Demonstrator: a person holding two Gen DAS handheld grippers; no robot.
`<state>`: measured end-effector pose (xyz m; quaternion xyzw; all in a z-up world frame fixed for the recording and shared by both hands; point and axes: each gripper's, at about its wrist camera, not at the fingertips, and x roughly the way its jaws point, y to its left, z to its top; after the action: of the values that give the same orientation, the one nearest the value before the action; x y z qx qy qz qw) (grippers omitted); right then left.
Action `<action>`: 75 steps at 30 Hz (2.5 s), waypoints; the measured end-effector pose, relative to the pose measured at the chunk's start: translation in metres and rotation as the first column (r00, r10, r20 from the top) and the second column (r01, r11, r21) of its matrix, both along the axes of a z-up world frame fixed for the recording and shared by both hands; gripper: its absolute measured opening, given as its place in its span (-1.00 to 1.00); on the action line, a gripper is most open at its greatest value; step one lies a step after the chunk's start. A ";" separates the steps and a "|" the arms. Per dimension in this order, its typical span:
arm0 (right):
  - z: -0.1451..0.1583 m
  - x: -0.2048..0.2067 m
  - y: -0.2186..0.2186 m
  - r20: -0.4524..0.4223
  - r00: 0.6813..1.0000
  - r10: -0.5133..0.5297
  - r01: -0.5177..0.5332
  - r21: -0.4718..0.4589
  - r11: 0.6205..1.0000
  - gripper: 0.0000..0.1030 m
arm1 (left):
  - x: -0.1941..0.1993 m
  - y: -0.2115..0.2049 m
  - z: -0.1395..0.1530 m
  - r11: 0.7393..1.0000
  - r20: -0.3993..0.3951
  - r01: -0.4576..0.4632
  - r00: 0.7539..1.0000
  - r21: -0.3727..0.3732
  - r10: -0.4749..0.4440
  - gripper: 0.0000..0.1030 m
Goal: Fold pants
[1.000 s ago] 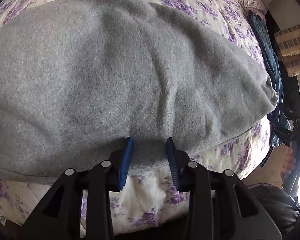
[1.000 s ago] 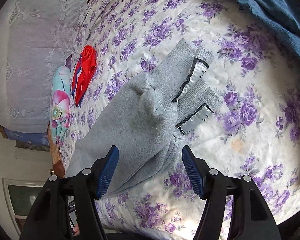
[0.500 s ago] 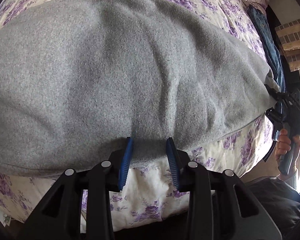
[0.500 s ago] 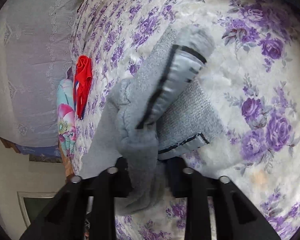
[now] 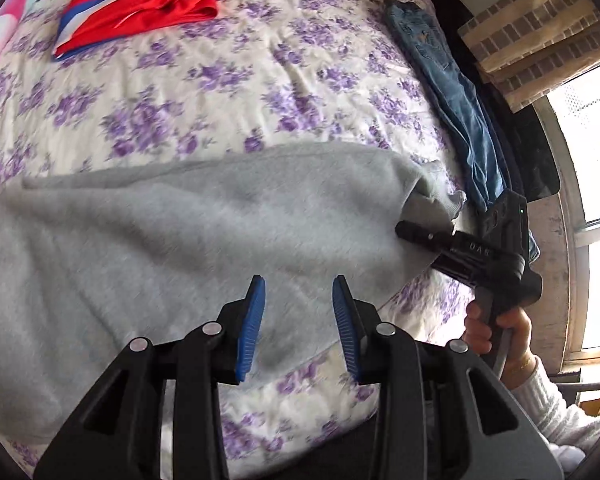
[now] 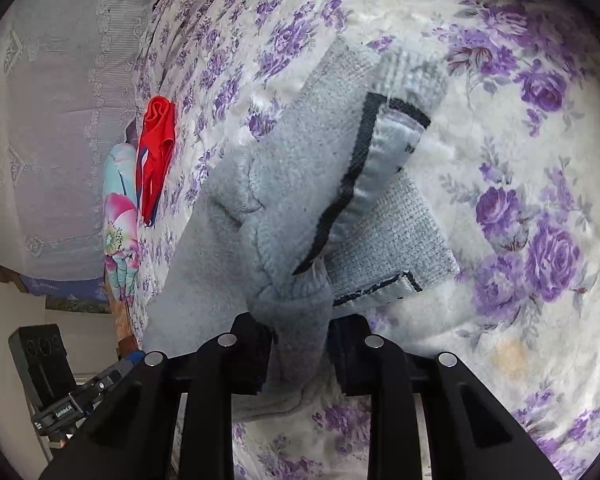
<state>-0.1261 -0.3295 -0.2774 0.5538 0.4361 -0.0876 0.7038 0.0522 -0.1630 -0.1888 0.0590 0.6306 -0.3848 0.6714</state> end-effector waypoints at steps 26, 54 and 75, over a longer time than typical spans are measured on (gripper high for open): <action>0.045 0.016 0.024 -0.051 0.996 0.079 -0.089 -0.251 0.964 -0.59 | -0.026 -0.035 -0.075 0.999 -0.107 -0.038 0.994 -0.015 0.037 -0.59; 0.074 0.152 0.337 -0.485 0.432 0.760 -0.735 -0.677 -0.015 0.04 | 0.053 0.315 -0.059 0.704 -0.044 -0.710 0.703 0.000 0.709 -0.64; 0.060 0.180 0.306 -0.304 0.507 0.807 -0.840 -0.384 0.383 -1.00 | 0.057 0.322 -0.063 0.736 -0.085 -0.677 0.734 -0.016 0.673 -0.64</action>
<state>0.0537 -0.0233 -0.2169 0.0645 0.6381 0.1481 0.7528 0.1088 0.1588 -0.2515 -0.2033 0.6245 -0.1315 0.7426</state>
